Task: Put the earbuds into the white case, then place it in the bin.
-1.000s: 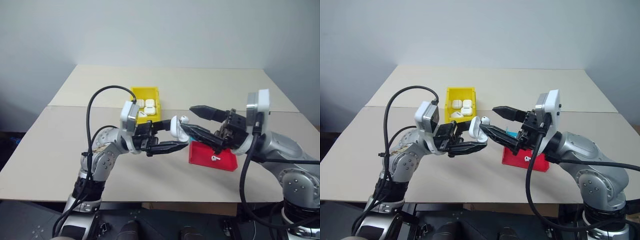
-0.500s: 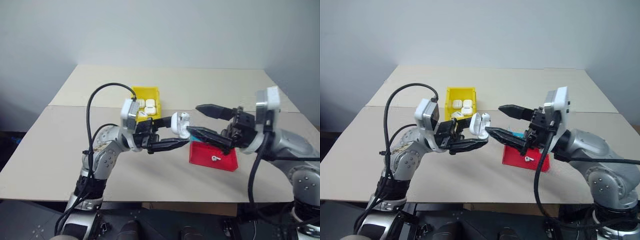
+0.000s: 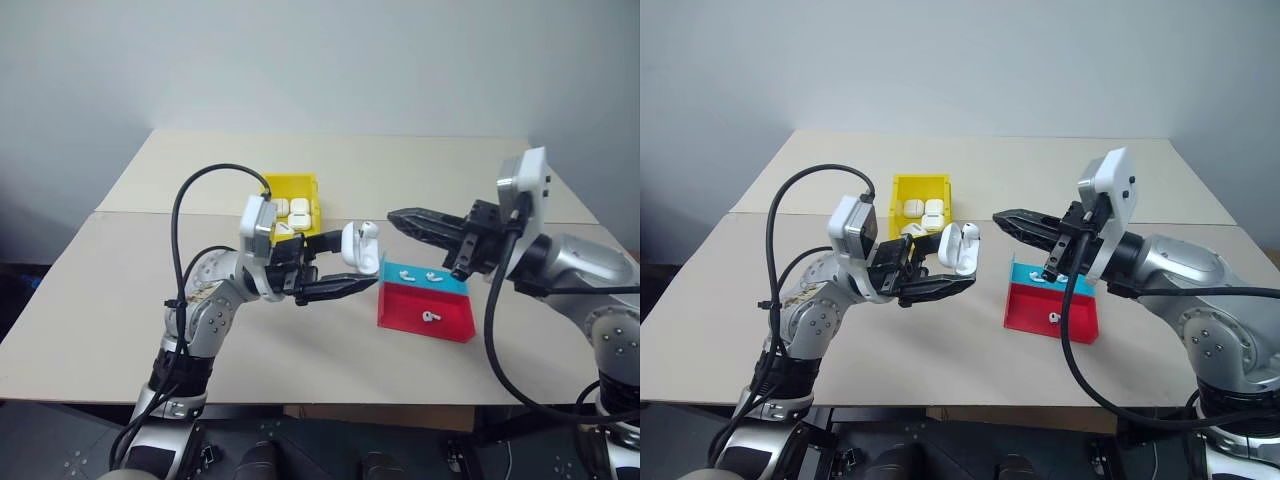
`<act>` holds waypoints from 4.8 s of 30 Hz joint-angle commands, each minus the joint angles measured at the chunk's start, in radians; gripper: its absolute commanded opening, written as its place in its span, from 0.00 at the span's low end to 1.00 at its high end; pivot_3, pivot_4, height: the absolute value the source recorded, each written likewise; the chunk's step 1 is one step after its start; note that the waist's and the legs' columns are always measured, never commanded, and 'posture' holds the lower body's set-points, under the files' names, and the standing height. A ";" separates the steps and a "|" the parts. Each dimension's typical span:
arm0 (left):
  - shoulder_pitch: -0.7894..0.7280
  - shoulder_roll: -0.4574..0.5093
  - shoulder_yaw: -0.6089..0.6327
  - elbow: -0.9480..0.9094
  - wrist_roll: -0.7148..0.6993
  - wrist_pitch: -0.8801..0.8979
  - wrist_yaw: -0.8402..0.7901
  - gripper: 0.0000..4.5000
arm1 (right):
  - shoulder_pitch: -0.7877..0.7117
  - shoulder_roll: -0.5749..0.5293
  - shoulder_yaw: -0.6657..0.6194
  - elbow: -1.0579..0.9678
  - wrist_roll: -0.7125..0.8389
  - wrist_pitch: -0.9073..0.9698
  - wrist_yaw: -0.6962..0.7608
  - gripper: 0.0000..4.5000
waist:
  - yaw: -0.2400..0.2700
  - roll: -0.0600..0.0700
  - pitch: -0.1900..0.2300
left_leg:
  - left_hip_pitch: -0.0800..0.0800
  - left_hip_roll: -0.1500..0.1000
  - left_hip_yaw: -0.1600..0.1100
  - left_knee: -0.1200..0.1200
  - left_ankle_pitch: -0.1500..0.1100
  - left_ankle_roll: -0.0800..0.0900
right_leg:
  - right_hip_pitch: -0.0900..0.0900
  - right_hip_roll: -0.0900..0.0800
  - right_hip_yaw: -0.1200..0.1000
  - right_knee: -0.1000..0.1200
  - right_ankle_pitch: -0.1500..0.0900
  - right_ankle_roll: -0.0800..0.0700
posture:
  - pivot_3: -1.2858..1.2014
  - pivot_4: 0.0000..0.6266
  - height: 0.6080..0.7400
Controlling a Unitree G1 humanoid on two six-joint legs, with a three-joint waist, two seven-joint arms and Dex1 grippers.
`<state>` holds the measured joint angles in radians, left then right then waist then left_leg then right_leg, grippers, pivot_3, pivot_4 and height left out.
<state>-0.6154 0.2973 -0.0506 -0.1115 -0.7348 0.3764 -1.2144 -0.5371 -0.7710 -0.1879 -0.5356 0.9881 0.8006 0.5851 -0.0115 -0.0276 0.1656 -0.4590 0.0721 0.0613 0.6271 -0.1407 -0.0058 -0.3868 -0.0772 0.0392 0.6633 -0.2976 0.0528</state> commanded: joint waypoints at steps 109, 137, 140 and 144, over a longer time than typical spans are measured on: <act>-0.002 0.009 -0.002 -0.038 -0.010 -0.004 -0.001 0.62 | -0.048 -0.048 0.007 -0.076 -0.007 -0.018 0.069 0.01 | 0.000 0.000 0.000 | 0.000 0.000 0.000 0.000 0.000 0.000 | 0.000 0.000 0.000 0.000 0.000 0.000 | 0.52 0.24 1.00; 0.011 0.036 0.003 -0.034 -0.006 0.010 -0.007 0.62 | -0.026 -0.106 -0.038 -0.067 -0.020 -0.015 0.022 0.01 | 0.000 0.000 0.000 | 0.000 0.000 0.000 0.000 0.000 0.000 | 0.000 0.000 0.000 0.000 0.000 0.000 | 0.52 0.24 1.00; 0.020 0.062 0.009 -0.030 -0.002 0.014 -0.011 0.62 | -0.068 -0.166 0.001 0.003 -0.111 -0.017 0.049 0.01 | 0.000 0.000 0.000 | 0.000 0.000 0.000 0.000 0.000 0.000 | 0.000 0.000 0.000 0.000 0.000 0.000 | 0.52 0.24 1.00; 0.036 0.100 0.003 -0.028 0.016 0.003 -0.032 0.62 | -0.159 -0.261 0.241 0.122 -0.391 -0.058 0.129 0.01 | -0.003 0.000 0.000 | 0.000 0.001 0.000 0.000 0.000 0.000 | -0.001 0.000 0.000 0.000 0.000 0.000 | 0.52 0.24 1.00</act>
<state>-0.5792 0.3906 -0.0556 -0.1141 -0.7240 0.3911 -1.2325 -0.6672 -1.0142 -0.0263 -0.4473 0.7066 0.7770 0.6805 -0.0148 -0.0273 0.1656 -0.4587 0.0727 0.0622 0.6272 -0.1407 -0.0058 -0.3882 -0.0770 0.0397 0.6635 -0.2978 0.0524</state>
